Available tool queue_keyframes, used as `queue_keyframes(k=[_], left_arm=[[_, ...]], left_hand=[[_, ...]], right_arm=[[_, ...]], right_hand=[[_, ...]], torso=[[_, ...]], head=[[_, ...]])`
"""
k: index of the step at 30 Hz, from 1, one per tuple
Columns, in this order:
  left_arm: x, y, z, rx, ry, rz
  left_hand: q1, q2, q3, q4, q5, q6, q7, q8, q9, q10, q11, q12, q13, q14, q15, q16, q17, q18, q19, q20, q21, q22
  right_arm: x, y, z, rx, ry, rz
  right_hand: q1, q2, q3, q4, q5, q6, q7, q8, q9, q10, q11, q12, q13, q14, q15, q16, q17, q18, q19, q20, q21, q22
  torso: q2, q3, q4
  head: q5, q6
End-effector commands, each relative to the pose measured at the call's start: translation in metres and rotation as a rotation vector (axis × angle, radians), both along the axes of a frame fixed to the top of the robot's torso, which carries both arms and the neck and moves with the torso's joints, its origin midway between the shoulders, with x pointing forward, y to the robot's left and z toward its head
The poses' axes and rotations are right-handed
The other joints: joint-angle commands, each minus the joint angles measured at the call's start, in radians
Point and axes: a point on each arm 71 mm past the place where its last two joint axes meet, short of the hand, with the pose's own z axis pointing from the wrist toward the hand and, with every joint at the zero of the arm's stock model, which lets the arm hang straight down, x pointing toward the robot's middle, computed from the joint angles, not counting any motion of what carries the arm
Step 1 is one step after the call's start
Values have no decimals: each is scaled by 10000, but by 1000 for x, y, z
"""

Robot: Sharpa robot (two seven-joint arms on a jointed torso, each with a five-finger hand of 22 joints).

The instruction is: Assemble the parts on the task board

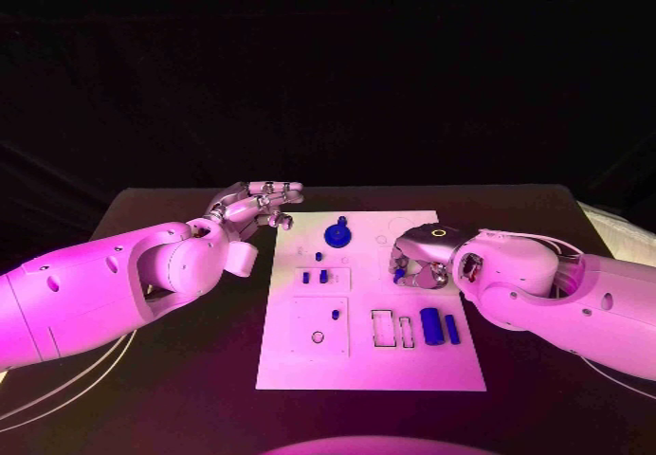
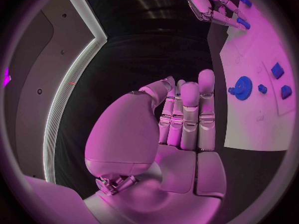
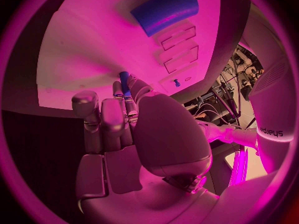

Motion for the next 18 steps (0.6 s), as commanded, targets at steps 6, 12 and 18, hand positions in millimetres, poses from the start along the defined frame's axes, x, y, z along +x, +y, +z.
queue_keyframes(k=[6,12,18], left_arm=[[0,-2,1,-103,-22,-184],[0,-2,1,-103,-22,-186],[1,-3,0,-107,-24,-197]], left_hand=[[74,63,-54,12,35,-61,-13,42,-17,-49,-11,64,10,-53,-42,17,-9,154,25,-5,-59,-9],[76,68,-57,10,35,-63,-12,43,-18,-53,-10,67,11,-54,-42,17,-12,154,24,-5,-67,-14],[94,94,-61,-4,40,-67,-11,49,-19,-66,-10,81,12,-63,-40,15,-30,157,24,-3,-88,-26]], right_arm=[[-9,3,9,958,-777,446],[-15,1,26,1531,-1219,477],[-28,10,42,2079,-1269,880]], right_hand=[[366,92,657,-266,-223,301,44,60,29,492,-52,-129,32,271,-95,351,362,-119,388,-23,427,591],[347,25,891,-350,-229,353,64,49,26,590,-52,-211,32,267,-92,371,370,-128,406,-27,494,664],[282,-79,1120,-427,-176,376,80,19,16,647,-42,-318,31,264,-84,403,394,-138,417,-22,559,739]], torso=[[-3,7,3],[-10,-11,9],[-13,-3,18]], head=[[0,-18],[-17,-29],[-9,-37]])
